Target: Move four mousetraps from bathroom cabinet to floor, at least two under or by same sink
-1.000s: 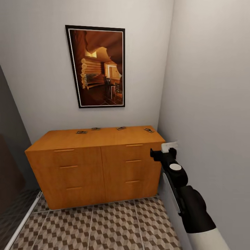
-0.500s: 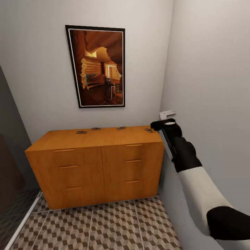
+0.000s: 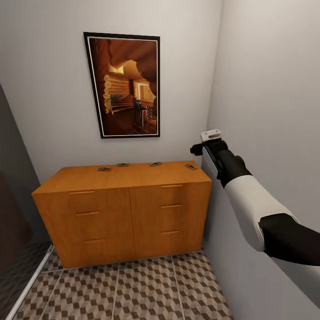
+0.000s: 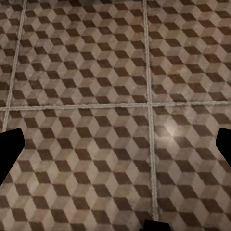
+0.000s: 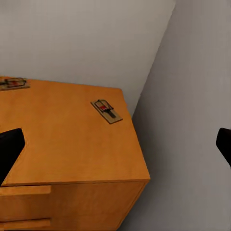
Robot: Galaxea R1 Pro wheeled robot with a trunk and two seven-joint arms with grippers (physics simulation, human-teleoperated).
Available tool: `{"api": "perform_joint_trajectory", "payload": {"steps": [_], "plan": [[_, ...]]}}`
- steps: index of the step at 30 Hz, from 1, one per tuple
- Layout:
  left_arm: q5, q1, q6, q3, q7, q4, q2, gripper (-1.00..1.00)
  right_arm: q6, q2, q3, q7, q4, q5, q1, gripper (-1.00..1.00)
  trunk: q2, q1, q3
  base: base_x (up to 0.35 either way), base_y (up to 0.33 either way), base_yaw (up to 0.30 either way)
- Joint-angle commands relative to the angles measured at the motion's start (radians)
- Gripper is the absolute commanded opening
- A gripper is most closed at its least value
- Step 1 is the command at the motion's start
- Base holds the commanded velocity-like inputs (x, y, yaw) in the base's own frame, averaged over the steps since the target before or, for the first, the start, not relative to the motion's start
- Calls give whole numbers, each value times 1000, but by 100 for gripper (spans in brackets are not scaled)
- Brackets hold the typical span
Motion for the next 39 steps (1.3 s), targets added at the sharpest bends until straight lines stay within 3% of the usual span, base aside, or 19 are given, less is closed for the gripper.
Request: {"api": "perform_joint_trajectory", "payload": {"steps": [1, 5, 6, 9, 24, 29, 39], "plan": [[1, 0, -2, 1, -1, -1, 0, 100, 0, -1, 3, 30, 11, -5, -7, 100, -1, 0, -1, 0, 0, 0], [1, 0, -2, 1, -1, 2, 0, 100, -4, -4, 3, 70, 20, -11, -10, 100, -1, 0, -1, 0, 0, 0], [0, 0, -2, 1, -2, 7, 0, 100, -9, -6, 2, 110, 25, -14, -12, 100, -1, 0, -1, 0, 0, 0], [0, 0, -2, 1, -2, 9, 0, 100, -11, -7, 2, 125, 27, -14, -12, 100, -1, 0, -1, 0, 0, 0], [-2, 0, -3, 1, -2, 44, -14, 100, -15, -11, 2, 150, 18, -16, -12, 100, -1, 0, -1, 0, 0, 0], [-2, 0, -33, 1, -2, 46, -15, 100, -14, -8, 4, 151, 17, -16, -12, 100, -1, 0, -1, 14, 0, 0], [0, 0, -41, 1, -2, 48, -16, 100, -14, -7, 4, 150, 19, -15, -11, 100, -1, 0, -1, 178, -63, 0]]}}
